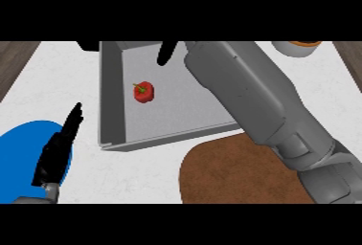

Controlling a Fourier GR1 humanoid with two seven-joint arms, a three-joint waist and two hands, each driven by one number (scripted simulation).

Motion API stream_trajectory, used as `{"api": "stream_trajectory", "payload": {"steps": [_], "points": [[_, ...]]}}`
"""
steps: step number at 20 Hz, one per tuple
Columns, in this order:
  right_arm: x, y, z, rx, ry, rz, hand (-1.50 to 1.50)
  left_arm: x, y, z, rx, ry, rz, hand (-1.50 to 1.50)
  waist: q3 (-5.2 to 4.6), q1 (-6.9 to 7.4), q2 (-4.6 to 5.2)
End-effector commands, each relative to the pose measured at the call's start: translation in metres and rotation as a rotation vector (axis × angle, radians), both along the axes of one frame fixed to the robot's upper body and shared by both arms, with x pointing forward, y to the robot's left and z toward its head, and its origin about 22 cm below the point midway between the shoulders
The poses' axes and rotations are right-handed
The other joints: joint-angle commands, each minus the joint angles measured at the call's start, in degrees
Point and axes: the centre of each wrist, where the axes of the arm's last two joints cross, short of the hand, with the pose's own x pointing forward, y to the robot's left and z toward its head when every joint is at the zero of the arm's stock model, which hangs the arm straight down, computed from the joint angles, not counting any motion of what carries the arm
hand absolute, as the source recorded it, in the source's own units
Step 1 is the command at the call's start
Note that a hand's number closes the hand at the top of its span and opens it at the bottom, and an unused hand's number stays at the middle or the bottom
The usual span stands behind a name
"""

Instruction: Pick the bell pepper from the cutting board and place it in the cardboard box

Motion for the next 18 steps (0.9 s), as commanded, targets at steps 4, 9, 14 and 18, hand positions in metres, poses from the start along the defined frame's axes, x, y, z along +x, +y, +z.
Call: {"api": "stream_trajectory", "payload": {"steps": [4,9,14,18], "points": [[-0.004,0.043,0.035,-0.124,0.33,0.043,-1.5,0.003,-0.004,0.0,-0.01,0.008,-0.011,0.0,0.11,0.51,0.57],[0.004,0.046,0.029,-0.161,0.393,-0.008,-1.5,0.01,-0.013,0.002,-0.006,-0.014,-0.016,0.0,0.12,0.54,0.67],[0.008,0.048,0.021,-0.187,0.388,-0.067,-1.5,0.004,-0.018,-0.002,-0.003,-0.014,-0.034,0.0,0.08,1.84,0.84],[0.011,0.046,0.01,-0.208,0.428,-0.094,-1.5,0.028,-0.017,0.014,0.013,-0.024,-0.028,0.0,0.06,1.89,0.96]]}}
